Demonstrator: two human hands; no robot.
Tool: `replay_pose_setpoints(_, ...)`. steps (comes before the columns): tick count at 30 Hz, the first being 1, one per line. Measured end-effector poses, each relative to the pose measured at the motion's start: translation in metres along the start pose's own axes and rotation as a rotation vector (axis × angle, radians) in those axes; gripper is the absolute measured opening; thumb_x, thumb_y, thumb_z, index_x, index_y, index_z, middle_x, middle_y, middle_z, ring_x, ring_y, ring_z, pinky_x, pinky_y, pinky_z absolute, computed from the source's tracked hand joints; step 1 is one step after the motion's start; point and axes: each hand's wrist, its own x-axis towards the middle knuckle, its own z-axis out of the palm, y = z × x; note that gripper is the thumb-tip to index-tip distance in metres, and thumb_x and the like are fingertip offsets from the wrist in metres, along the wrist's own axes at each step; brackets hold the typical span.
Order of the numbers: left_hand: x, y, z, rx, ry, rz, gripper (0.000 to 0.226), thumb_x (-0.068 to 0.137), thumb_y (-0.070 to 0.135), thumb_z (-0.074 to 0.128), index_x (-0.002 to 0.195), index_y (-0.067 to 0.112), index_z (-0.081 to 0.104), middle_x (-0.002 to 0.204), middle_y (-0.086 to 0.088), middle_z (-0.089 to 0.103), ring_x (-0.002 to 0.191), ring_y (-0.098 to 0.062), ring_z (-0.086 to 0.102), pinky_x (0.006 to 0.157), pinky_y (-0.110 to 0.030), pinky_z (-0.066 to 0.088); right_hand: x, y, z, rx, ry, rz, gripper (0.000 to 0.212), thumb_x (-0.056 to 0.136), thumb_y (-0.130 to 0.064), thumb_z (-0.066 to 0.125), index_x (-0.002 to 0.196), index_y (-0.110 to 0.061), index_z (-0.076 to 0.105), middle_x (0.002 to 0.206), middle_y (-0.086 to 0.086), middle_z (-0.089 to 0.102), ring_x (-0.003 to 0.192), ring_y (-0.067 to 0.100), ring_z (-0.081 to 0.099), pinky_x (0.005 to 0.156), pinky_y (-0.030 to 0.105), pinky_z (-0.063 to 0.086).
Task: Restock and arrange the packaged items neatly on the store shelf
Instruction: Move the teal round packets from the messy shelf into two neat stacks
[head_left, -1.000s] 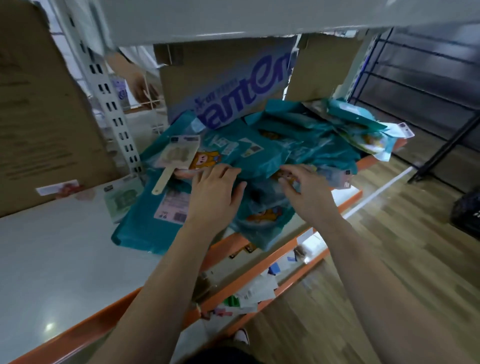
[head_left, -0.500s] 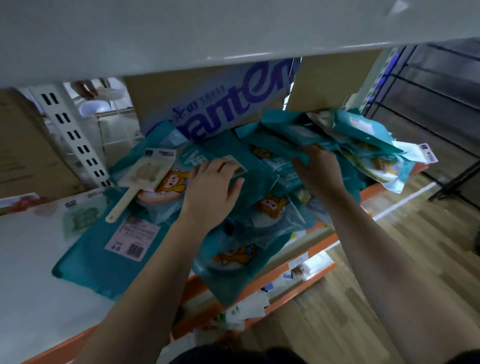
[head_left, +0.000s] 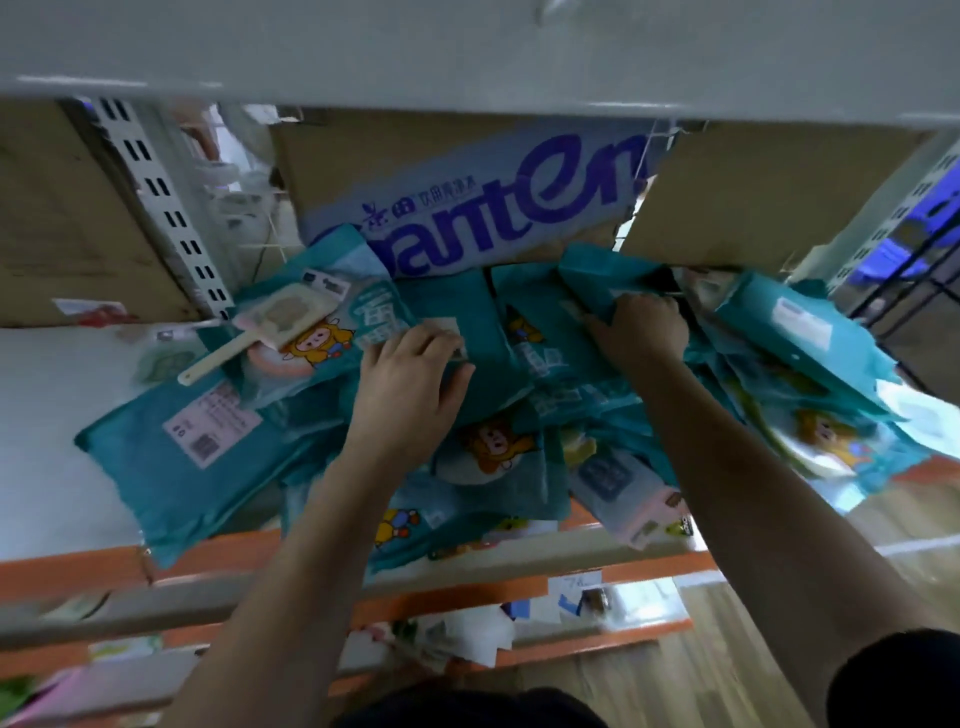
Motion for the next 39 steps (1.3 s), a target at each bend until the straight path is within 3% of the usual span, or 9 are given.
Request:
replay_pose_setpoints(4, -0.011, 0.015, 0.005, 0.021, 0.06, -0.075, 0.034, 0.098, 0.034, 0.048, 0.122, 0.015, 0.061, 0.124, -0.007, 0.059, 0.113, -0.031, 0.054, 0.096, -0.043, 0.036, 0.01, 0.008, -0.001, -0.019, 0.015, -0.097, 0.035, 0.093, -0.037, 0.057, 0.112, -0.009, 0.065, 0.109, 0.014, 0.064, 0.105, 0.034, 0.058, 0.066, 0.032, 0.036)
replay_pose_setpoints(9, -0.022, 0.027, 0.011, 0.044, 0.094, -0.141, 0.035, 0.097, 0.034, 0.049, 0.124, 0.014, 0.061, 0.127, -0.007, 0.059, 0.114, -0.03, 0.054, 0.096, -0.043, 0.036, 0.01, 0.021, -0.014, 0.091, 0.124, -0.239, 0.03, 0.096, -0.034, 0.053, 0.102, -0.008, 0.068, 0.097, 0.018, 0.067, 0.093, 0.037, 0.062, 0.062, 0.032, 0.037)
replay_pose_setpoints(18, -0.014, 0.046, 0.02, 0.027, 0.102, -0.131, 0.033, 0.098, 0.032, 0.051, 0.121, 0.012, 0.062, 0.121, -0.008, 0.061, 0.114, -0.031, 0.054, 0.098, -0.043, 0.034, 0.006, 0.02, -0.071, 0.867, 0.31, -0.328, 0.033, 0.095, -0.028, 0.054, 0.067, -0.011, 0.053, 0.054, -0.002, 0.044, 0.052, 0.007, 0.037, 0.048, 0.024, 0.027)
replay_pose_setpoints(20, -0.011, 0.048, 0.021, 0.02, 0.112, -0.122, 0.033, 0.098, 0.031, 0.051, 0.121, 0.011, 0.062, 0.12, -0.009, 0.062, 0.113, -0.032, 0.054, 0.097, -0.044, 0.035, 0.006, 0.026, -0.081, 1.139, 0.255, -0.226, 0.036, 0.095, -0.028, 0.055, 0.062, -0.018, 0.045, 0.054, -0.006, 0.039, 0.053, 0.004, 0.036, 0.051, 0.022, 0.03)
replay_pose_setpoints(23, -0.005, 0.053, 0.023, 0.004, 0.107, -0.104, 0.033, 0.098, 0.031, 0.05, 0.122, 0.011, 0.061, 0.121, -0.01, 0.061, 0.113, -0.032, 0.053, 0.098, -0.043, 0.034, 0.005, 0.037, -0.078, 1.536, 0.061, 0.059, 0.026, 0.093, -0.03, 0.056, 0.069, -0.021, 0.055, 0.068, 0.002, 0.056, 0.067, 0.021, 0.054, 0.058, 0.034, 0.044)
replay_pose_setpoints(28, -0.004, 0.06, 0.03, -0.02, 0.095, -0.079, 0.032, 0.098, 0.031, 0.05, 0.121, 0.012, 0.061, 0.121, -0.009, 0.061, 0.112, -0.032, 0.053, 0.097, -0.043, 0.035, -0.011, 0.071, -0.046, 1.63, -0.076, 0.2, 0.016, 0.094, -0.022, 0.057, 0.08, -0.018, 0.062, 0.074, -0.001, 0.063, 0.066, 0.019, 0.061, 0.051, 0.024, 0.047)
replay_pose_setpoints(32, -0.002, 0.06, 0.038, -0.021, 0.062, -0.08, 0.035, 0.099, 0.034, 0.047, 0.124, 0.013, 0.06, 0.125, -0.007, 0.059, 0.116, -0.029, 0.051, 0.099, -0.041, 0.035, -0.023, 0.095, -0.025, 1.678, -0.256, 0.409, 0.022, 0.089, -0.034, 0.066, 0.1, -0.014, 0.068, 0.092, 0.006, 0.073, 0.082, 0.024, 0.071, 0.066, 0.036, 0.059)
replay_pose_setpoints(36, 0.009, 0.062, 0.045, -0.013, -0.002, -0.067, 0.039, 0.099, 0.034, 0.047, 0.128, 0.011, 0.057, 0.129, -0.007, 0.058, 0.119, -0.027, 0.051, 0.1, -0.04, 0.038, -0.036, 0.112, -0.014, 1.59, -0.426, 0.359, 0.019, 0.088, -0.017, 0.069, 0.103, -0.007, 0.067, 0.089, 0.01, 0.074, 0.074, 0.022, 0.073, 0.056, 0.032, 0.057)
replay_pose_setpoints(39, 0.026, 0.065, 0.054, -0.015, -0.072, -0.043, 0.042, 0.1, 0.035, 0.045, 0.133, 0.011, 0.053, 0.134, -0.006, 0.056, 0.121, -0.025, 0.05, 0.101, -0.037, 0.041, -0.048, 0.129, -0.015, 1.607, -0.389, 0.314, 0.007, 0.087, -0.009, 0.065, 0.091, -0.005, 0.069, 0.076, 0.011, 0.074, 0.065, 0.022, 0.072, 0.053, 0.028, 0.056)
